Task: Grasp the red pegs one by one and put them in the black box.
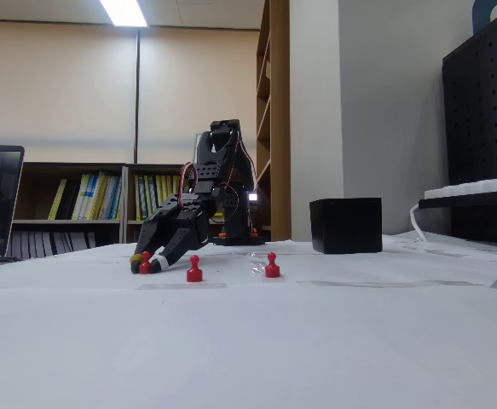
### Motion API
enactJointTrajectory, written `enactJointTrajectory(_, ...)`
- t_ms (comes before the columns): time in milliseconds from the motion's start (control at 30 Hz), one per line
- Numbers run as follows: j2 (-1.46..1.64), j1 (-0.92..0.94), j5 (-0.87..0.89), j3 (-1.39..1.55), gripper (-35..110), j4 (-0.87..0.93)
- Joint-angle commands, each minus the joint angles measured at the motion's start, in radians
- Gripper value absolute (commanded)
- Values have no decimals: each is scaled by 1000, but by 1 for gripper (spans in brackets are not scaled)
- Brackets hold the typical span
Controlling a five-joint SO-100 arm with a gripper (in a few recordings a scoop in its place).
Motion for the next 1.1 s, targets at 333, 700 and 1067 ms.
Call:
enactJointTrajectory(333, -534, -291, -67, 499, 0, 1879)
enactJointTrajectory(700, -620, -784, -273, 862, 0, 2140)
enactJointTrajectory(1067, -640, -1042, -301, 426, 0, 1825)
